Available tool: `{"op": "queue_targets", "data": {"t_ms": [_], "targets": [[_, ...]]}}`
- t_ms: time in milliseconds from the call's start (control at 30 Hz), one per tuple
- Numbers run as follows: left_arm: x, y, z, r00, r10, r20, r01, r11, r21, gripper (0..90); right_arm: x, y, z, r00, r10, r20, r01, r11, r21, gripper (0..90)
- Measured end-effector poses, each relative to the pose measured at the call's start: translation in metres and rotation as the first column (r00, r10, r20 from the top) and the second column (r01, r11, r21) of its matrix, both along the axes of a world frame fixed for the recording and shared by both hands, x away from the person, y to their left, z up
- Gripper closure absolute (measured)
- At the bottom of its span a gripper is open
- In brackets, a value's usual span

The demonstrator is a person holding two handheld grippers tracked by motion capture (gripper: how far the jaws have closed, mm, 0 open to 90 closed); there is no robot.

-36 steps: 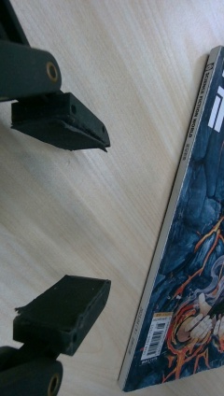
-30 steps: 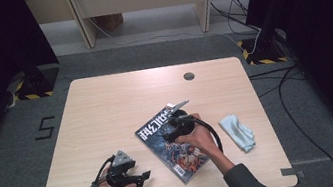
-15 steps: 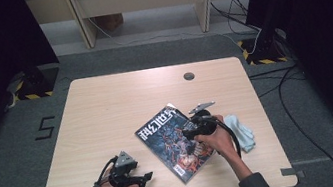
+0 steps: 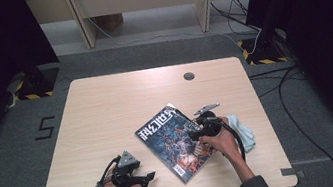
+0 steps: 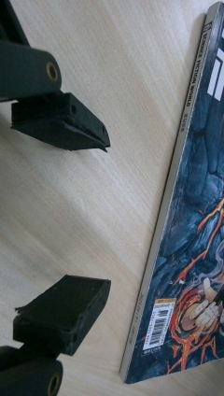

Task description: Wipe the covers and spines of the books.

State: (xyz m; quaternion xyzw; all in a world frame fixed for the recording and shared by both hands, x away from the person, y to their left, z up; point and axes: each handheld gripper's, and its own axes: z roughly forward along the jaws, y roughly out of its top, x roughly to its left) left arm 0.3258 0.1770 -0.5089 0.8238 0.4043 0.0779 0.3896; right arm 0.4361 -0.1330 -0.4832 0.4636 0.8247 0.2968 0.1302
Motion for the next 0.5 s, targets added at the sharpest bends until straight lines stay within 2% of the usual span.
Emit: {"op": "queue_targets", "data": {"t_ms": [200, 367, 500], "targets": [[0.004, -0.006, -0.001, 1.0000, 0.000, -0.005, 0.000, 0.9998, -0.018, 26.0, 0.001, -0.006, -0.002, 0.9997, -0.022, -0.014, 0.021, 1.000, -0.006, 29.1], [0.008, -0.022, -0.002, 0.9996, -0.027, 0.002, 0.027, 0.9995, -0.013, 25.9, 0.002, -0.009, -0.006, 0.9991, -0.027, -0.033, 0.027, 1.000, -0.015, 29.1], [0.010, -0.028, -0.003, 0.9997, -0.024, 0.009, 0.024, 0.9995, -0.021, 25.9, 0.003, -0.010, -0.008, 0.9983, -0.038, -0.043, 0.038, 0.999, -0.016, 29.1]]}}
